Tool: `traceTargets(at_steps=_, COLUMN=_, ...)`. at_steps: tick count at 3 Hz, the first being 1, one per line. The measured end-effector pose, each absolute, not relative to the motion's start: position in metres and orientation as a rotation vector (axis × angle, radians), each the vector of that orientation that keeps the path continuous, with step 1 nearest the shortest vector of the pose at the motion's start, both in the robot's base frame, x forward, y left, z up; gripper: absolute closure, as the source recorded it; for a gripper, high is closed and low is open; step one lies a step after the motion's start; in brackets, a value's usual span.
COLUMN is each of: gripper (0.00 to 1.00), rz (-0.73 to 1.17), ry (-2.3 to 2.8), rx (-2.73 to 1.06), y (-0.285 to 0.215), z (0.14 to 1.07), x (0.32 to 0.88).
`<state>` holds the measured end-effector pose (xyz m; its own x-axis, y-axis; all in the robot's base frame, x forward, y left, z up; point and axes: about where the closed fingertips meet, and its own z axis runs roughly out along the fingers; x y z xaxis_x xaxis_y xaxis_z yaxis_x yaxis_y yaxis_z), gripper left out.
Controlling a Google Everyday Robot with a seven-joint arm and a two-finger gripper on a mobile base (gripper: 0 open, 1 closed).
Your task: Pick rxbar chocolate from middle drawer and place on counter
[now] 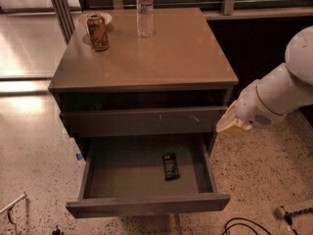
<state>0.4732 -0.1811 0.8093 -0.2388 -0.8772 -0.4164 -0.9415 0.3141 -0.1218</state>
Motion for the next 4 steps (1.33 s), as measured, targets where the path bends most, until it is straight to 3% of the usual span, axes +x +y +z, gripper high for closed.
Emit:
traceTargets(at_steps=2, gripper=1.0, rz=0.211, ry=2.12, rx=-1.65, y=-0.174, z=0.777, x=0.474)
traceTargets(at_steps=4, gripper=1.0, rz=0.44, ry=1.929, rx=-1.694, y=-0.134, z=0.6, x=0.494)
